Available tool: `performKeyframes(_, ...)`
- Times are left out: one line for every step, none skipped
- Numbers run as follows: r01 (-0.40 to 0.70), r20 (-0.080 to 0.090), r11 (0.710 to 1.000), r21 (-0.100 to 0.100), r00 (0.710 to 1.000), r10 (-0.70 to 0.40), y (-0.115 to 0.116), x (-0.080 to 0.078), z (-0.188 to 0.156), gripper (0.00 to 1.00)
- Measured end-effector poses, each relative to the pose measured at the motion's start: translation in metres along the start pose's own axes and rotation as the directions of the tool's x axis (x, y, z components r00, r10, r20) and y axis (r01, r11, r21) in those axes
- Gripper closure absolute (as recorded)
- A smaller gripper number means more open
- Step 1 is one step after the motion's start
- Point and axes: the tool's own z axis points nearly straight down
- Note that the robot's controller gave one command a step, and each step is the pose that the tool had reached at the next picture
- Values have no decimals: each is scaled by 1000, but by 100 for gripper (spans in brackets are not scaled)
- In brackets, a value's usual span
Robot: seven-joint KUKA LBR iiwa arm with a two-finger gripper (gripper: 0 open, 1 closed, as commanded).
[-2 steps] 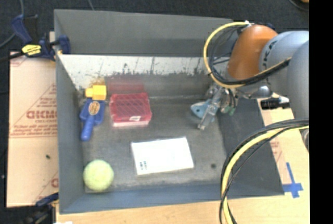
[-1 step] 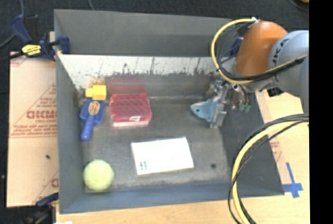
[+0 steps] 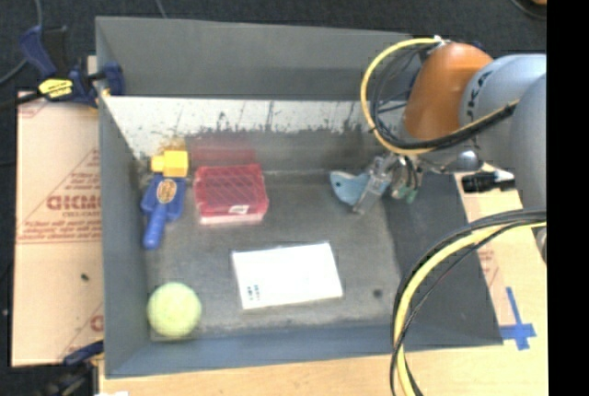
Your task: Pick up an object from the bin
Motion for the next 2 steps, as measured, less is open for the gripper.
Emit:
performKeyframes(1,0,1000,0,1000,-1,0,0,0,100)
performKeyframes(1,0,1000,1,1000,-1,0,0,-2,100)
